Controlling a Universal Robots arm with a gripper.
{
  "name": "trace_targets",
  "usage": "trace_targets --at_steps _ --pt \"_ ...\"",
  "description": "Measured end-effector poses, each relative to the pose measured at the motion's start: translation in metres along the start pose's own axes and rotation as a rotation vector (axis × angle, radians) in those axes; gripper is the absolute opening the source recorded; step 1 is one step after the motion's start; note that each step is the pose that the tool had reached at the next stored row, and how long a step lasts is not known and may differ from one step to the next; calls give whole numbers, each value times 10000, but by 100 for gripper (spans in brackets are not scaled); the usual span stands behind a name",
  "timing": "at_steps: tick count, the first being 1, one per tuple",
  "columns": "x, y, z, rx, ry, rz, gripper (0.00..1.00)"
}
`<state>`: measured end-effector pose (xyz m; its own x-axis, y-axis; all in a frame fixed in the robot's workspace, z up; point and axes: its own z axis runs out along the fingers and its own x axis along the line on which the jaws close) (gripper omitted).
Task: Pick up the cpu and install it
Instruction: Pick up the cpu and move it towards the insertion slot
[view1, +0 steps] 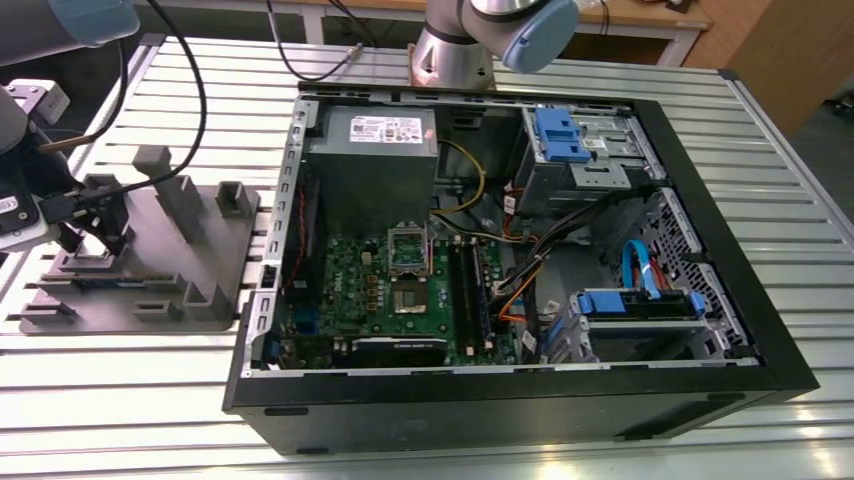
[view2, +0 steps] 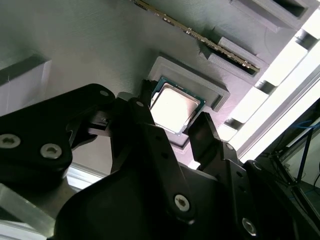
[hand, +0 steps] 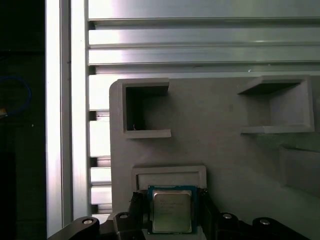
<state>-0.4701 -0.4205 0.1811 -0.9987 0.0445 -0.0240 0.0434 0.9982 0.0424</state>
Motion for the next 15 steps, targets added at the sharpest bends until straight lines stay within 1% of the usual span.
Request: trace_targets --at_steps 11,12,13,15 --pt "2 0 0 0 0 1 56" --pt "2 0 0 0 1 1 55" --pt "2 0 0 1 1 1 49" --pt "2 0 0 0 1 1 47"
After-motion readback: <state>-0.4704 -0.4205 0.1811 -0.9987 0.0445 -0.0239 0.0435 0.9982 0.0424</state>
